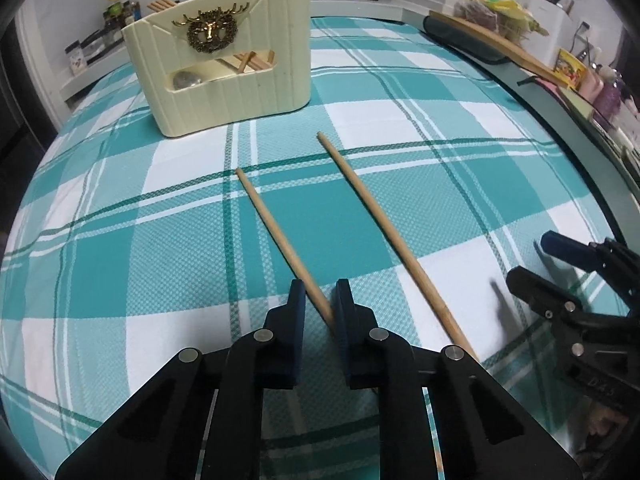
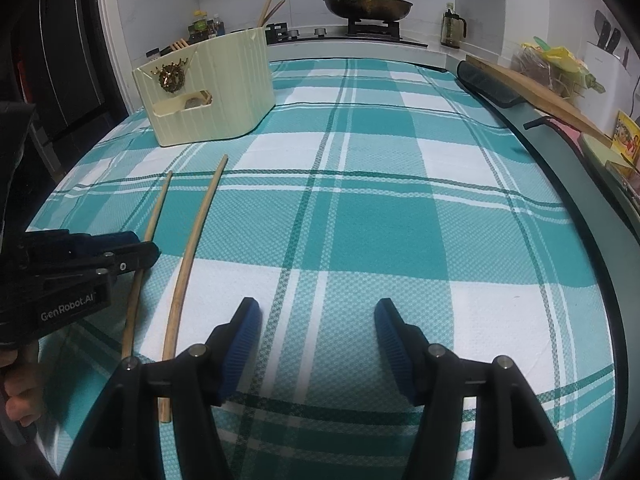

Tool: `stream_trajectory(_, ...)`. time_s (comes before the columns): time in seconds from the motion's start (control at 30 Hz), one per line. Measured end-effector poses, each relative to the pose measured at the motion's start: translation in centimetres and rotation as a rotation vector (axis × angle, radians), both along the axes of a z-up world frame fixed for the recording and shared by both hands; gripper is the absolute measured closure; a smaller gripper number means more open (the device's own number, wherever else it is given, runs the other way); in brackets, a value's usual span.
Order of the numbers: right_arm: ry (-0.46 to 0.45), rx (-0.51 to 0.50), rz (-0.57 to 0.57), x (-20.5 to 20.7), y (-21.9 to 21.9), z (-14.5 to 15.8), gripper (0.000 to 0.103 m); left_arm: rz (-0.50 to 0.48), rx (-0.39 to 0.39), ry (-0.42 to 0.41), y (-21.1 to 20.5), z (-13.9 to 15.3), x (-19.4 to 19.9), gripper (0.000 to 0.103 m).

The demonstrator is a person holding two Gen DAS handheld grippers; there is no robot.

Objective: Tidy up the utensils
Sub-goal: 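Grasp a bamboo chopstick with the left tool while the right tool grasps the other chopstick, then carry both chopsticks over the cream holder and open both tools to drop them in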

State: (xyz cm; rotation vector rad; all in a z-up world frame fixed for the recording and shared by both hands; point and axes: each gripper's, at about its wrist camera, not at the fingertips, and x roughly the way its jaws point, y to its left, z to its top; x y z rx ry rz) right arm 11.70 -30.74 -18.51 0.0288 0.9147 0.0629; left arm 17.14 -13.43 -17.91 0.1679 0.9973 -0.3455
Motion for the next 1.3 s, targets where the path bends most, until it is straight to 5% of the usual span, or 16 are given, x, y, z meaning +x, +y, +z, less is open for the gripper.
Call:
stream_trajectory(0.17, 0.025, 0.059, 0.118, 0.3, 3.5, 1.4, 0.041, 0.022, -0.037, 0.011, 3.0, 0.2, 0.1, 0.098)
stream_trajectory(0.27, 0.083, -0.008, 0.183, 1.4, 6.8, 0.2, 0.044, 0.036, -0.03, 0.015, 4.9, 0.3, 0.2, 0.098)
stream_trajectory(0.43, 0.085, -0.087, 0.187, 1.9, 8.4, -0.4, 0.076, 0.071, -0.013, 0.024, 9.2, -0.1, 0.1, 0.098)
stream_trajectory(0.53, 0.109, -0.109, 0.146, 1.7, 7.4, -0.2, 0.086, 0.089, -0.019, 0.03, 11.8, -0.2, 0.1, 0.098)
stream_trajectory(0.67, 0.156, -0.155, 0.131, 1.1, 5.8, 0.1, 0.086, 0.061, -0.005, 0.056, 13.7, -0.2, 0.5, 0.093)
stream_trajectory(0.73, 0.178, -0.141, 0.143, 1.1, 5.3, 0.4, 0.078, 0.033, -0.011, 0.076, 14.4, 0.0, 0.7, 0.075)
stream_trajectory(0.8, 0.197, -0.121, 0.168, 1.3, 5.0, 0.8, 0.063, 0.013, -0.036, 0.089, 15.1, 0.4, 1.0, 0.045)
stream_trajectory(0.83, 0.203, -0.11, 0.185, 1.5, 4.9, 1.1, 0.058, 0.007, -0.052, 0.096, 15.4, 0.6, 1.2, 0.043)
stream_trajectory(0.97, 0.258, -0.082, 0.241, 3.2, 4.9, 1.6, 0.058, -0.023, -0.074, 0.175, 15.0, 0.2, 2.7, 0.043)
stream_trajectory(1.13, 0.304, -0.086, 0.283, 6.4, 6.1, 0.9, 0.058, -0.044, 0.053, 0.164, 12.9, -0.5, 4.6, 0.045)
stream_trajectory(1.23, 0.301, -0.113, 0.311, 8.5, 7.4, 0.3, 0.058, -0.045, 0.066, 0.177, 12.3, -0.6, 6.1, 0.046)
stream_trajectory(1.3, 0.302, -0.118, 0.314, 10.1, 8.2, 0.0, 0.058, -0.042, 0.076, 0.178, 12.0, -0.4, 7.2, 0.062)
